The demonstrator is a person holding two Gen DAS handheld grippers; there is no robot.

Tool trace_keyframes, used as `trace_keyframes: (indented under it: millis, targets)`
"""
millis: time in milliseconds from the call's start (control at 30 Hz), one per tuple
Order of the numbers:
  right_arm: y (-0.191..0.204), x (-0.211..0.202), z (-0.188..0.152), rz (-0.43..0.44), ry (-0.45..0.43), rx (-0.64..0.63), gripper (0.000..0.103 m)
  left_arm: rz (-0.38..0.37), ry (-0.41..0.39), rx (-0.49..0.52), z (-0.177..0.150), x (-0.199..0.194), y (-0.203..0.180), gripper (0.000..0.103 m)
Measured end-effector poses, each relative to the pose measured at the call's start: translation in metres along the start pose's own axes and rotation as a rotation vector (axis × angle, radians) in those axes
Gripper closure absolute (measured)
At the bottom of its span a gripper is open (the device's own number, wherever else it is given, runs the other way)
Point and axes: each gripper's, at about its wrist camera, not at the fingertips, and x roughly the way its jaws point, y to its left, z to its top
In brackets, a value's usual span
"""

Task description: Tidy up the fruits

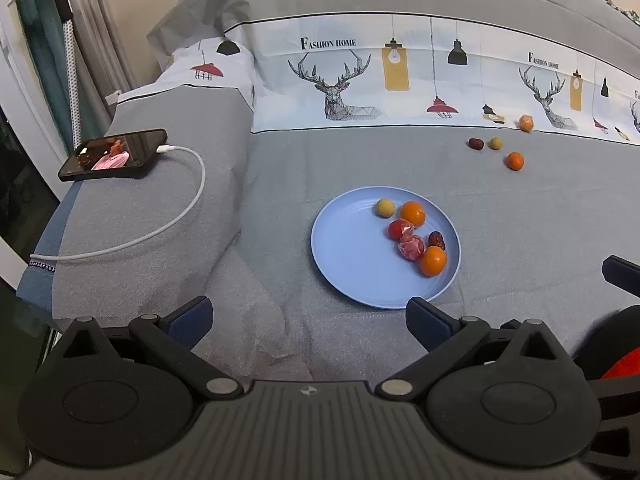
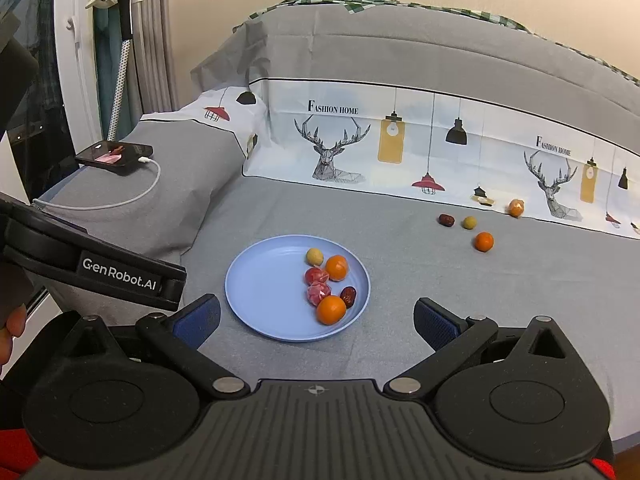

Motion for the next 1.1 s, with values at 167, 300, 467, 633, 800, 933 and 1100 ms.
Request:
trace_keyframes:
  millis: [167, 300, 467, 633, 800, 933, 1100]
  targets:
    - [0.001, 0.002, 0.0, -0.008, 0.01, 0.008, 0.001, 0.001, 0.003, 0.006, -0.001, 0.001, 0.0, 0.0]
    - [0.003, 0.005, -0.001, -0.01, 0.017, 0.01, 0.001, 0.003, 0.006, 0.005, -0.001, 0.003, 0.0, 0.0]
    - [0.004, 0.007, 0.0, -0.01, 0.021, 0.009, 0.001, 0.008, 0.006, 0.008, 0.001, 0.004, 0.0, 0.0]
    - [0.003, 0.009, 0.002, -0.018, 0.01, 0.013, 0.001, 0.033, -0.014, 0.013, 0.006, 0.001, 0.0, 0.0]
    - [0.001, 0.009, 0.006, -0.033, -0.002, 0.008, 0.001, 0.023, -0.018, -0.001, 0.011, 0.0, 0.005, 0.0]
    - [0.0, 0.01, 0.007, -0.04, 0.003, 0.007, 0.001, 0.028, -0.034, 0.003, 0.012, -0.002, 0.007, 0.0]
    - [0.001, 0.011, 0.01, -0.043, 0.002, -0.007, 0.001, 0.017, -0.042, -0.006, 0.012, -0.003, 0.009, 0.0]
